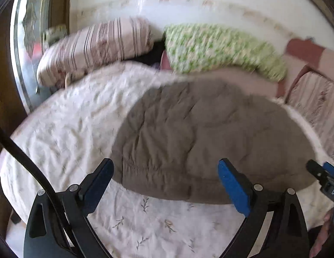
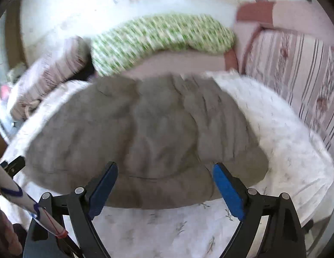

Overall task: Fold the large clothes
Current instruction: 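Open both tools and pull them back from the folded jacket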

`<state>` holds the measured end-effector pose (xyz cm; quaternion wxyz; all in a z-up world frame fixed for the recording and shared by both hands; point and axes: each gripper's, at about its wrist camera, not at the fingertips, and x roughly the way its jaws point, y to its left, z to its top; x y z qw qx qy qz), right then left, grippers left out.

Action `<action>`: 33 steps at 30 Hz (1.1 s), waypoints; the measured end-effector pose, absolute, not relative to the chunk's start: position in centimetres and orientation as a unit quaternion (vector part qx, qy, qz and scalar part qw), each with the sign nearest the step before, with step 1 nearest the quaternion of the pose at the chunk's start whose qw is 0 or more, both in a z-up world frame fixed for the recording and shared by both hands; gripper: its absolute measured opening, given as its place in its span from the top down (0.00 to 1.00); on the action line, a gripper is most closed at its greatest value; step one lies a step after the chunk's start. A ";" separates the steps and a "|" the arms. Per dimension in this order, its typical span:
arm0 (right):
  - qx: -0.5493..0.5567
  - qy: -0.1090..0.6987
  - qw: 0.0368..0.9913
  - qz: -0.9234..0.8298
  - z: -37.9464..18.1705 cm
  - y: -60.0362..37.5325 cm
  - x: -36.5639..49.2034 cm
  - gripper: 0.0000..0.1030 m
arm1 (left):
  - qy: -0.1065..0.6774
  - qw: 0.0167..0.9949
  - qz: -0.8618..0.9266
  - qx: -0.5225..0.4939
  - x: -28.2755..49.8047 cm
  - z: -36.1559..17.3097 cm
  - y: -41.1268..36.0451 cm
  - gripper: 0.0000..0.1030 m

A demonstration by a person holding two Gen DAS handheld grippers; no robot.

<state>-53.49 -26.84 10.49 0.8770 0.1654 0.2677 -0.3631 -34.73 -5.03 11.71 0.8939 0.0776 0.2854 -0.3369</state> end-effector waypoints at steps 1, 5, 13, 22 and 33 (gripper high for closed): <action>0.162 0.259 0.882 -0.357 11.3 -26.2 -53.7 0.09 | 0.273 0.897 -0.339 0.075 -35.5 12.7 -4.6 0.06; 0.154 0.237 0.896 -0.343 14.2 -22.9 -54.6 0.09 | 0.233 0.908 -0.345 0.058 -38.3 15.7 -2.0 0.06; 0.152 0.234 0.890 -0.361 16.0 -17.2 -58.5 0.09 | 0.202 0.916 -0.345 0.042 -44.0 17.9 4.0 0.06; 0.070 0.107 0.910 -0.393 22.5 -9.9 -63.6 0.00 | 0.120 0.927 -0.354 0.043 -48.6 22.8 6.8 0.00; 0.057 0.152 0.909 -0.383 19.6 -10.3 -60.5 0.00 | 0.164 0.916 -0.362 0.061 -46.6 19.6 5.0 0.00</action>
